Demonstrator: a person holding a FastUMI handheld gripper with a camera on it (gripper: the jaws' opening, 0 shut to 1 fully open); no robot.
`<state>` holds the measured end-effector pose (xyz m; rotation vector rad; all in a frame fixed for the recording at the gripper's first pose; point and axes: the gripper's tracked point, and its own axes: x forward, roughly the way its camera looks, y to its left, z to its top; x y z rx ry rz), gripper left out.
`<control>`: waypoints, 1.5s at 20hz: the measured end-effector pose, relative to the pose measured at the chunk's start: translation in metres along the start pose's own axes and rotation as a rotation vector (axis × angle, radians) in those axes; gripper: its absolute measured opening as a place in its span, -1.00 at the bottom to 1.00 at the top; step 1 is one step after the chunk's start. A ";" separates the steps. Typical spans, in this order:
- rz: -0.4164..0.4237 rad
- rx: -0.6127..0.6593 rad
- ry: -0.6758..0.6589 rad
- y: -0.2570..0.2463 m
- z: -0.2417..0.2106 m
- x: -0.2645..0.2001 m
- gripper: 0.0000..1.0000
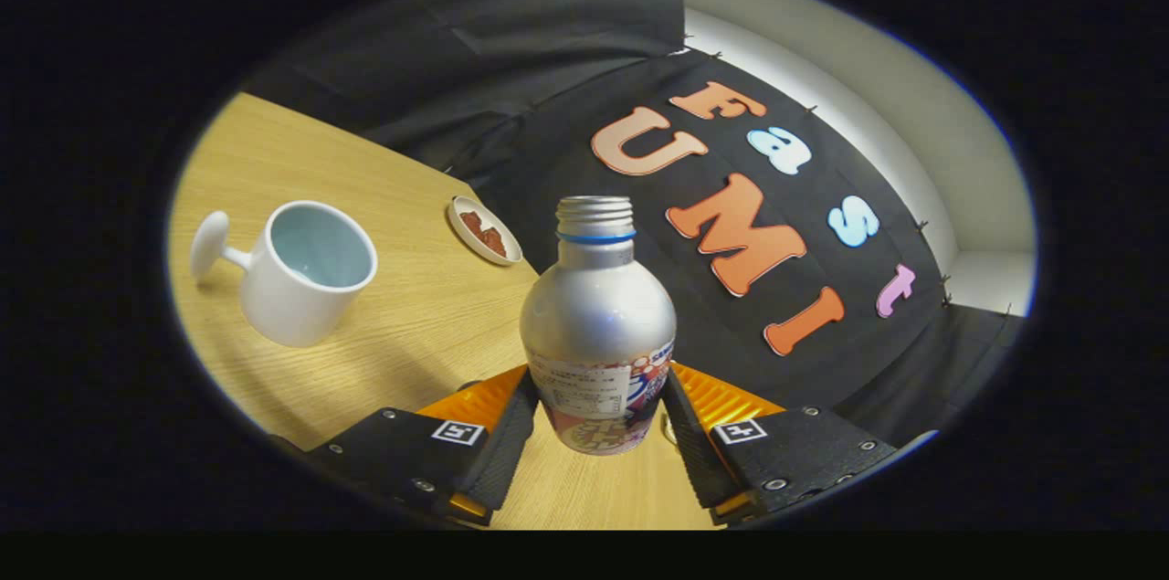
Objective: Take the bottle from table, then pour the juice into the cup, finally place the bottle on the coaster
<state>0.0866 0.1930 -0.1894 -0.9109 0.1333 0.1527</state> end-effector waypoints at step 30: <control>-0.145 -0.676 -0.189 0.005 0.043 0.007 0.51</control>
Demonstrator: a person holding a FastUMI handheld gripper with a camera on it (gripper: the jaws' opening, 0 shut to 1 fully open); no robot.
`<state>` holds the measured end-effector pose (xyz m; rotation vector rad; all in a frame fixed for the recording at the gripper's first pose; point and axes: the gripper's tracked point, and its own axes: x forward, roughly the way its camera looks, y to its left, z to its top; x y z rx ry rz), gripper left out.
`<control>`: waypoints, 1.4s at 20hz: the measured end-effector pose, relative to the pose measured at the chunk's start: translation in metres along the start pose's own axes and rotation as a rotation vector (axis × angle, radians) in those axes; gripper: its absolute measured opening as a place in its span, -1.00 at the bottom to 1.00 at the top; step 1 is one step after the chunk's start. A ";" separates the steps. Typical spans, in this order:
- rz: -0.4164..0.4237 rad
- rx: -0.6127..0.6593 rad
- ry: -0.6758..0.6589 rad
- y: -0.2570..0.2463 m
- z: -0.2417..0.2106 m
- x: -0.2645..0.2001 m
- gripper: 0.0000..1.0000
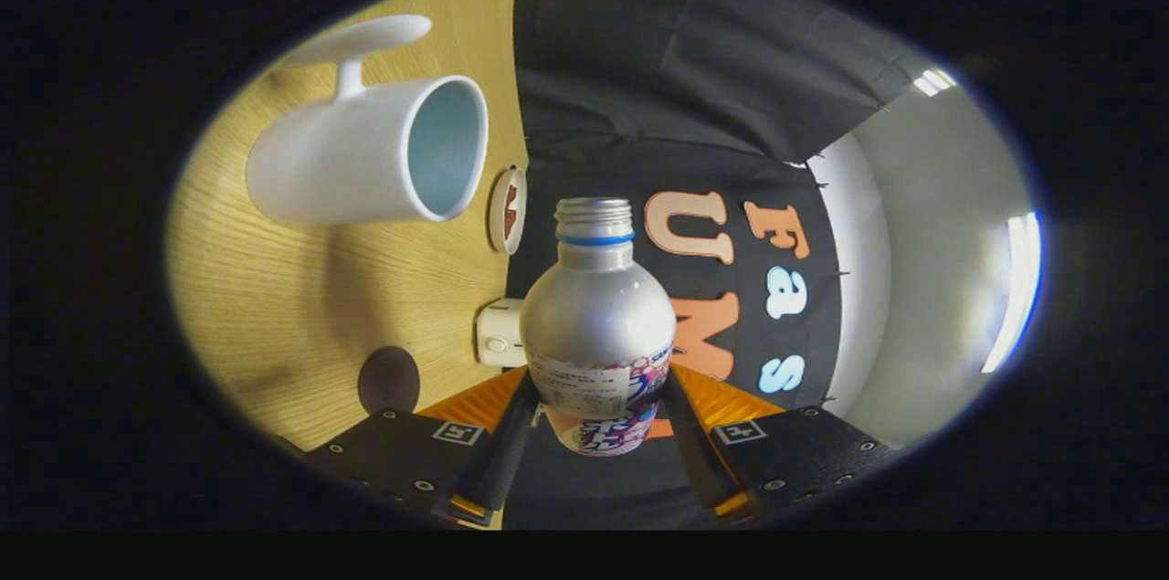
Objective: Take the bottle from table, then pour the juice into the cup, finally place the bottle on the coaster
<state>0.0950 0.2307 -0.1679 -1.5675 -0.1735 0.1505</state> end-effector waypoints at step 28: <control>-0.036 -0.179 -0.047 -0.020 0.007 0.004 0.52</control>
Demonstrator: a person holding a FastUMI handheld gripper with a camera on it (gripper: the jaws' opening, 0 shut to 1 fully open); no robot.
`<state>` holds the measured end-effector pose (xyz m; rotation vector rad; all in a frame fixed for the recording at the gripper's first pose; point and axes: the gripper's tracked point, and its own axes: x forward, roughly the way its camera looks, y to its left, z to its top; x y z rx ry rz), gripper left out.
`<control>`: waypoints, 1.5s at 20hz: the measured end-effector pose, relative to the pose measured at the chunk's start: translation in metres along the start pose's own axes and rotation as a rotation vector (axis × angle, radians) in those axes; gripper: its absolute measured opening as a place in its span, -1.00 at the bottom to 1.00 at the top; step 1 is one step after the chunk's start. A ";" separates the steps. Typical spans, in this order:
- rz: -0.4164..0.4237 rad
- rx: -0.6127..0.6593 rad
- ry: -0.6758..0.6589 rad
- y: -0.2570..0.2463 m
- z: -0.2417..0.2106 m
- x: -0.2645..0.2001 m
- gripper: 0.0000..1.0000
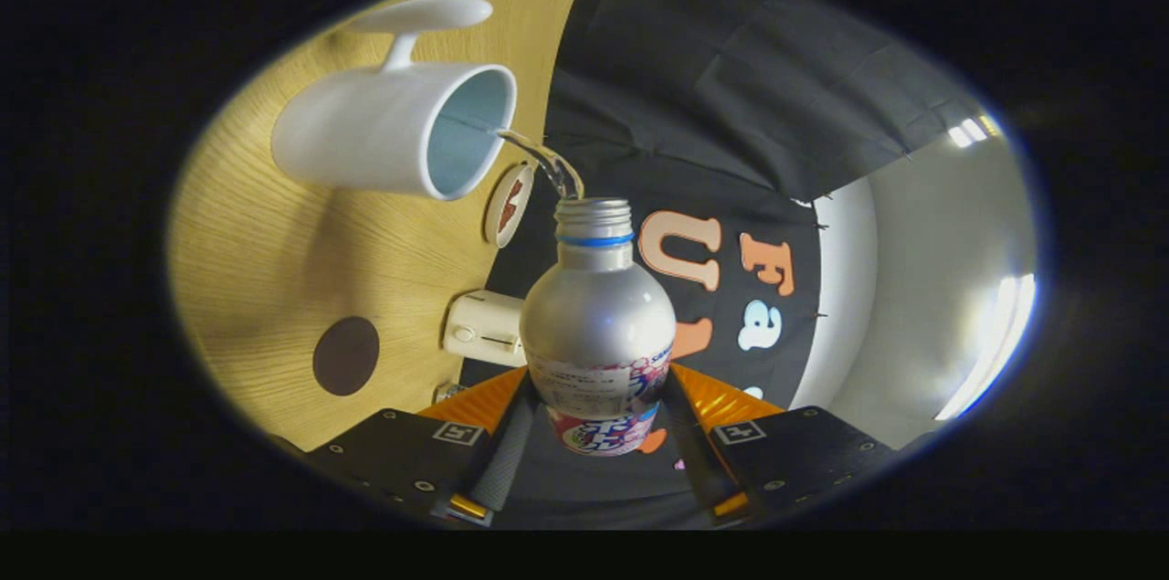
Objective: Take the bottle from table, then pour the juice into the cup, finally place the bottle on the coaster
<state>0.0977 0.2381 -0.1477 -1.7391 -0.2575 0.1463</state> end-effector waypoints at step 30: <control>-0.086 -0.199 -0.040 -0.036 -0.008 0.012 0.51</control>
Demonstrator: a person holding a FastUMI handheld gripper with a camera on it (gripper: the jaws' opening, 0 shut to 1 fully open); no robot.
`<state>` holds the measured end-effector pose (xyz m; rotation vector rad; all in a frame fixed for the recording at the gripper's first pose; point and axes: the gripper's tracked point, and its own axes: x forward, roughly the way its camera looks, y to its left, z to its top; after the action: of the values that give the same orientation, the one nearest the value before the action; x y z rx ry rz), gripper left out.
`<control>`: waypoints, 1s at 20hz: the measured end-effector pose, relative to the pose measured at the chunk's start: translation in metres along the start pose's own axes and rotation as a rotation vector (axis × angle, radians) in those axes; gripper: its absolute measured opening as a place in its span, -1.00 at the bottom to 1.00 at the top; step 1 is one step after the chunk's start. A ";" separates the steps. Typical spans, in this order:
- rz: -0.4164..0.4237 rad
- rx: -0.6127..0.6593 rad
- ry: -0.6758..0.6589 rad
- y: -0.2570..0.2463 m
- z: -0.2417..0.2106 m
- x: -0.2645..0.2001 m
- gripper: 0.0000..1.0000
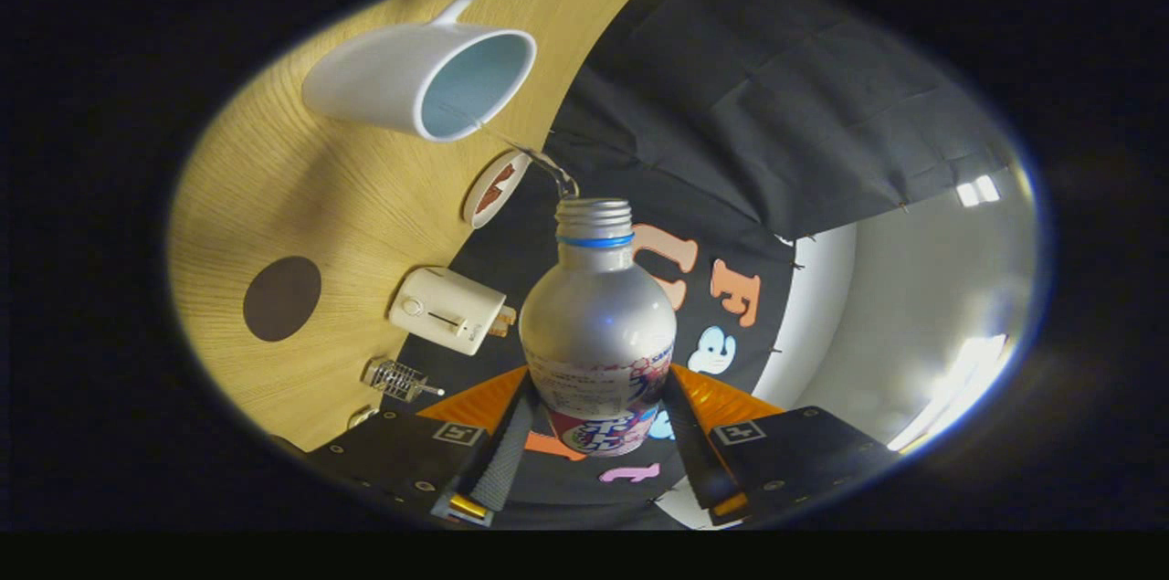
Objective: Take the bottle from table, then pour the juice into the cup, finally place the bottle on the coaster
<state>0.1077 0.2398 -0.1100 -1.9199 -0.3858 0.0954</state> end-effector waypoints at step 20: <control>0.017 0.048 -0.053 0.005 0.023 -0.002 0.51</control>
<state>0.1012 0.2581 -0.1233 -1.8769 -0.3991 0.1657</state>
